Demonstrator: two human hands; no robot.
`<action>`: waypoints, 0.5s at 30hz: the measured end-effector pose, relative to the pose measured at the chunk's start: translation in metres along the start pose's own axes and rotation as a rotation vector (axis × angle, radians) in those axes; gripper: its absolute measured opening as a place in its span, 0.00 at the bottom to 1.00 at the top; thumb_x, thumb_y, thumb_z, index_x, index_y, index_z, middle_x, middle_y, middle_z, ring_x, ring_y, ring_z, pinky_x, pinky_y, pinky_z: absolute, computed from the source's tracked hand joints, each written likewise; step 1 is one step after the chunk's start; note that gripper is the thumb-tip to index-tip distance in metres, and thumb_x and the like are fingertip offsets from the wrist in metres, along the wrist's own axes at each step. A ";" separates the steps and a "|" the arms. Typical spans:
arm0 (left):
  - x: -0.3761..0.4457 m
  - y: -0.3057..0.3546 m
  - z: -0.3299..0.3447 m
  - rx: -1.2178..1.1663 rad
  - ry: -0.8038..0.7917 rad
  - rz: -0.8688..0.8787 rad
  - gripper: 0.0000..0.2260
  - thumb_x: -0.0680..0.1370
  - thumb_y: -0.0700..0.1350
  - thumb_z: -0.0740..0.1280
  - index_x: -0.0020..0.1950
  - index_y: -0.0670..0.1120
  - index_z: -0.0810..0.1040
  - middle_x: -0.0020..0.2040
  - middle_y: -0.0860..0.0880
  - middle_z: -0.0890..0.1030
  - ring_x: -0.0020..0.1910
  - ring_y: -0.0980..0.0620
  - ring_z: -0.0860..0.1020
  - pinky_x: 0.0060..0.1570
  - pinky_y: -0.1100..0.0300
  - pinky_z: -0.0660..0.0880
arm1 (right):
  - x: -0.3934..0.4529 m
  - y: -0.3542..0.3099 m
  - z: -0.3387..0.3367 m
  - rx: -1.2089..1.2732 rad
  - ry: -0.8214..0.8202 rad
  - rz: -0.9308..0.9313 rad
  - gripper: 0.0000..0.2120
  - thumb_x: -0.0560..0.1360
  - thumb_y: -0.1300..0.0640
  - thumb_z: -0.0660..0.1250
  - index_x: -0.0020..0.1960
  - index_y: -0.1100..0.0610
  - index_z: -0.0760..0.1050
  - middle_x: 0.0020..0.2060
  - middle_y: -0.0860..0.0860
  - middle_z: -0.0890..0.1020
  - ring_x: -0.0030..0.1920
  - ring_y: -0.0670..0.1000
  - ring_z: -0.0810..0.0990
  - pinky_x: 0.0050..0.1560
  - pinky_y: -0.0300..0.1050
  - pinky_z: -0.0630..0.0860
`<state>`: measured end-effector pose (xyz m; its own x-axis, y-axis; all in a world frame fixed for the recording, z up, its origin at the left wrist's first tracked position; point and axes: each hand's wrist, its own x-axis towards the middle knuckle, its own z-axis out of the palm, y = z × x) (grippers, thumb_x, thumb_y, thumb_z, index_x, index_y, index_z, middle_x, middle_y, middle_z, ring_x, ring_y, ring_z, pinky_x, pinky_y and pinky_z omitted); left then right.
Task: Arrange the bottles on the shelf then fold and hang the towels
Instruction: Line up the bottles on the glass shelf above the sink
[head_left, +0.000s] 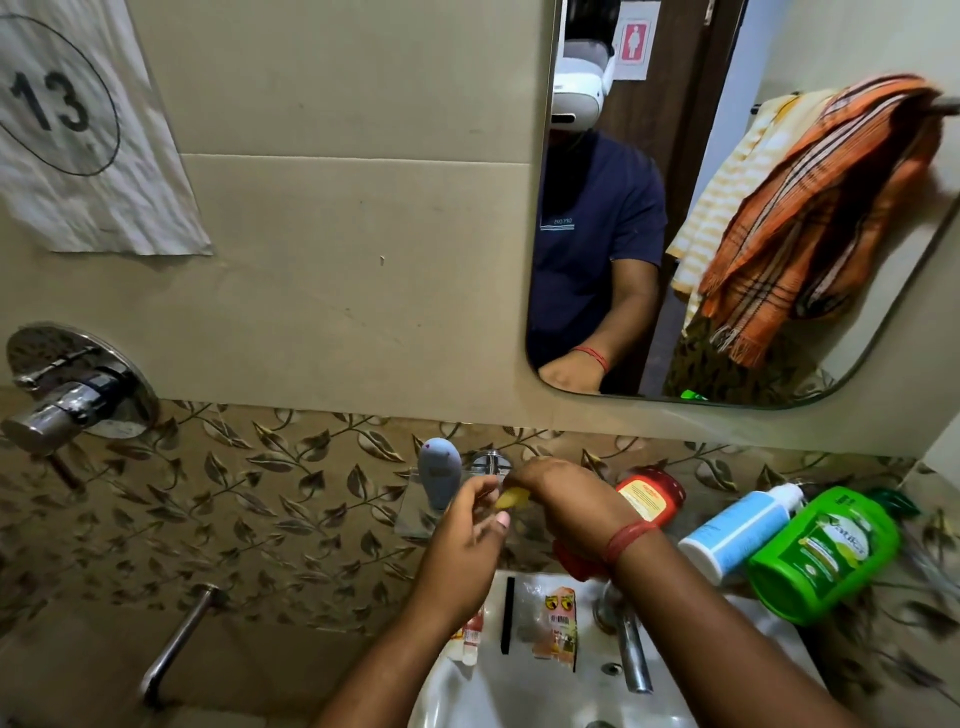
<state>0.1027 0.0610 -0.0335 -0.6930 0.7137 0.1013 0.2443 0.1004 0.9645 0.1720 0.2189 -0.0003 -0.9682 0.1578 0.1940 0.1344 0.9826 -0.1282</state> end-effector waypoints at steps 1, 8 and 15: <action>0.000 -0.001 0.002 -0.055 0.004 -0.011 0.19 0.83 0.41 0.63 0.72 0.56 0.69 0.68 0.57 0.74 0.65 0.64 0.72 0.56 0.73 0.69 | -0.002 0.002 -0.001 0.081 0.033 0.040 0.23 0.74 0.66 0.67 0.65 0.49 0.75 0.59 0.48 0.79 0.61 0.49 0.76 0.62 0.43 0.73; 0.005 0.008 0.020 -0.076 -0.048 -0.047 0.29 0.83 0.38 0.63 0.76 0.62 0.58 0.71 0.60 0.68 0.71 0.62 0.65 0.69 0.63 0.64 | -0.011 -0.007 -0.003 0.761 0.284 0.412 0.15 0.81 0.64 0.61 0.63 0.50 0.75 0.53 0.45 0.78 0.56 0.46 0.76 0.52 0.39 0.74; 0.001 0.011 0.024 -0.060 -0.075 -0.096 0.30 0.83 0.36 0.60 0.80 0.58 0.54 0.70 0.59 0.67 0.68 0.64 0.66 0.65 0.64 0.65 | -0.013 -0.001 0.001 0.599 0.151 0.425 0.18 0.77 0.68 0.65 0.62 0.52 0.72 0.56 0.52 0.81 0.57 0.51 0.79 0.56 0.45 0.77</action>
<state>0.1209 0.0801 -0.0290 -0.6583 0.7527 -0.0081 0.1370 0.1305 0.9819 0.1843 0.2156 -0.0037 -0.8133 0.5659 0.1351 0.3109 0.6191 -0.7212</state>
